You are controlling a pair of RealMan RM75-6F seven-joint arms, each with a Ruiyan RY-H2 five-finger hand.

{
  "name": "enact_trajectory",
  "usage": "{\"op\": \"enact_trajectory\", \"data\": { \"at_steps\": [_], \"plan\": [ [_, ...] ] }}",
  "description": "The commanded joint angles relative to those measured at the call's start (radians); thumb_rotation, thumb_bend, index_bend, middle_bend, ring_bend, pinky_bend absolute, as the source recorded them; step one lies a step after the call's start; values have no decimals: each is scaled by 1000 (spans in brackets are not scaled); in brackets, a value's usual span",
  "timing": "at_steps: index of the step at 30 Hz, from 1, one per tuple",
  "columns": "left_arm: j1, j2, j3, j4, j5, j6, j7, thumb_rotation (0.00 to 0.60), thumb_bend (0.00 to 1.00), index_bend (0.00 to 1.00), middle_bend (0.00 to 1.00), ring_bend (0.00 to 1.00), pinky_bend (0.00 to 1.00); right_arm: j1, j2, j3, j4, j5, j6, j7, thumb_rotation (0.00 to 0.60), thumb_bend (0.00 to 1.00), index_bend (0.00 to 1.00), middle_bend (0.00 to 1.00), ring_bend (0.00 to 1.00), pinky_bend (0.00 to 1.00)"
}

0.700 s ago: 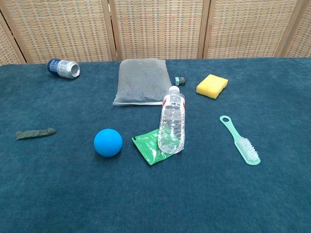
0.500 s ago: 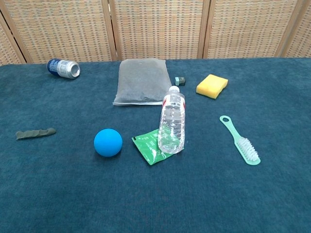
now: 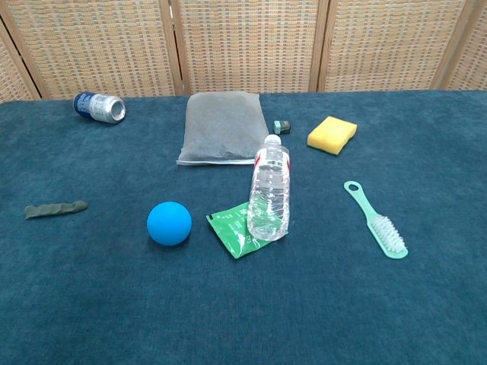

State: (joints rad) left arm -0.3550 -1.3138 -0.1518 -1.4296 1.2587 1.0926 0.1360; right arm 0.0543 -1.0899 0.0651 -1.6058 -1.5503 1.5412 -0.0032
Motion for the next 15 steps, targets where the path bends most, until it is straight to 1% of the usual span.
{"op": "enact_trajectory", "data": {
  "at_steps": [1, 2, 4, 5, 8, 15],
  "plan": [
    [-62, -66, -25, 72, -68, -70, 60, 600, 258, 315, 0, 0, 0, 2, -1, 2, 3, 6, -6, 2, 600, 0, 0, 0, 0, 0],
    [-70, -78, -25, 83, -79, -79, 74, 600, 286, 358, 0, 0, 0, 3, -1, 2, 4, 9, -9, 3, 600, 0, 0, 0, 0, 0],
    [-83, -99, -26, 105, -106, -96, 97, 600, 308, 408, 0, 0, 0, 4, -2, 3, 6, 14, -14, 5, 600, 0, 0, 0, 0, 0],
    [-88, -107, -26, 114, -117, -103, 106, 600, 310, 417, 0, 0, 0, 5, -2, 3, 6, 15, -15, 5, 600, 0, 0, 0, 0, 0],
    [-101, -129, -25, 141, -153, -127, 125, 600, 315, 417, 0, 0, 0, 6, -3, 3, 6, 14, -16, 6, 600, 0, 0, 0, 0, 0],
    [-116, -165, -15, 198, -182, -147, 137, 600, 347, 426, 0, 0, 0, 7, -5, 1, 8, 14, -20, 6, 600, 0, 0, 0, 0, 0]
  ]
}}
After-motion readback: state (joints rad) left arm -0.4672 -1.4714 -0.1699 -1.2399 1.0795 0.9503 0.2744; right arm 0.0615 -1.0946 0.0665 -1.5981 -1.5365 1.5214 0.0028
